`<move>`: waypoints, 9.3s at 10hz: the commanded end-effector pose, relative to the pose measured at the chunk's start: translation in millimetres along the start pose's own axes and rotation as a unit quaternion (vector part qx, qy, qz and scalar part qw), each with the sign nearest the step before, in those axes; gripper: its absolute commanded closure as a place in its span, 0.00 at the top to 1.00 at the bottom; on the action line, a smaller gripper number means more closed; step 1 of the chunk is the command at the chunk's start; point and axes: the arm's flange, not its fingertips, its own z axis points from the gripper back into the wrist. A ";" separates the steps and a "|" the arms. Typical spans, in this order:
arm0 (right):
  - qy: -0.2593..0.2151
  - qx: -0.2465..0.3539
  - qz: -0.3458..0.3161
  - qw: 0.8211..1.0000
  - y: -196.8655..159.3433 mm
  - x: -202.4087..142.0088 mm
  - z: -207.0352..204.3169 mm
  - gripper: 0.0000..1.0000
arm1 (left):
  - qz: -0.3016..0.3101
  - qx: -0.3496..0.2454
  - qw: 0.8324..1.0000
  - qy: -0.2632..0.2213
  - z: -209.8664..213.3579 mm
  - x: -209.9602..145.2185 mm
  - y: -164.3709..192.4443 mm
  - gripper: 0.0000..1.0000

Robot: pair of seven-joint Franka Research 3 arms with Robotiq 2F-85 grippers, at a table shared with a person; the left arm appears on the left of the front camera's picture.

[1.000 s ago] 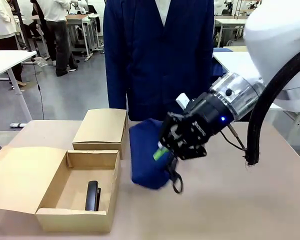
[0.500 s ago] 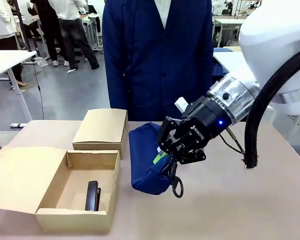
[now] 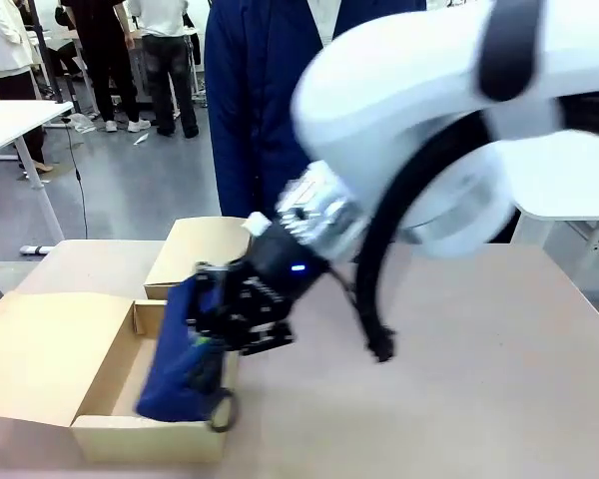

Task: Place items inside the box.
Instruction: Pick up a Pencil pouch or Stapler and place it inside the Mailer Box closest to the robot, then close the lid of the Mailer Box closest to the robot.

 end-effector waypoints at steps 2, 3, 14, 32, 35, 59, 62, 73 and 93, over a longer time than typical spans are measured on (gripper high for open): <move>-0.009 -0.056 -0.013 0.998 47.9 50.9 -49.5 0.07 | -0.011 -0.011 1.000 -0.010 -0.4 0.9 -1.7 1.00; -0.049 -0.061 -0.037 0.996 56.8 66.0 -60.2 0.07 | -0.011 -0.011 1.000 -0.010 -0.4 0.9 -1.7 1.00; -0.069 -0.128 -0.054 0.988 64.3 97.8 -115.1 0.07 | -0.011 -0.011 1.000 -0.010 -0.4 0.9 -1.7 1.00; 0.004 -0.142 -0.057 0.988 43.5 113.9 -135.3 1.00 | -0.011 -0.011 1.000 -0.010 -0.4 0.9 -1.7 1.00; 0.018 -0.130 -0.051 0.990 40.9 111.8 -133.3 1.00 | -0.011 -0.011 1.000 -0.010 -0.4 0.9 -1.7 1.00; -0.284 0.355 -0.059 0.888 -378.4 -81.0 288.7 1.00 | -0.011 -0.011 1.000 -0.010 -0.4 0.9 -1.7 1.00; -0.068 0.341 -0.109 0.931 -435.3 -119.4 256.8 1.00 | -0.011 -0.011 1.000 -0.010 -0.4 0.9 -1.7 1.00; -0.115 0.370 -0.106 0.916 -417.5 -62.8 358.4 1.00 | -0.011 -0.011 1.000 -0.010 -0.4 0.9 -1.7 1.00; -0.115 0.370 -0.106 0.916 -417.5 -62.8 358.4 1.00 | -0.526 0.018 0.831 0.180 -52.1 60.9 54.8 1.00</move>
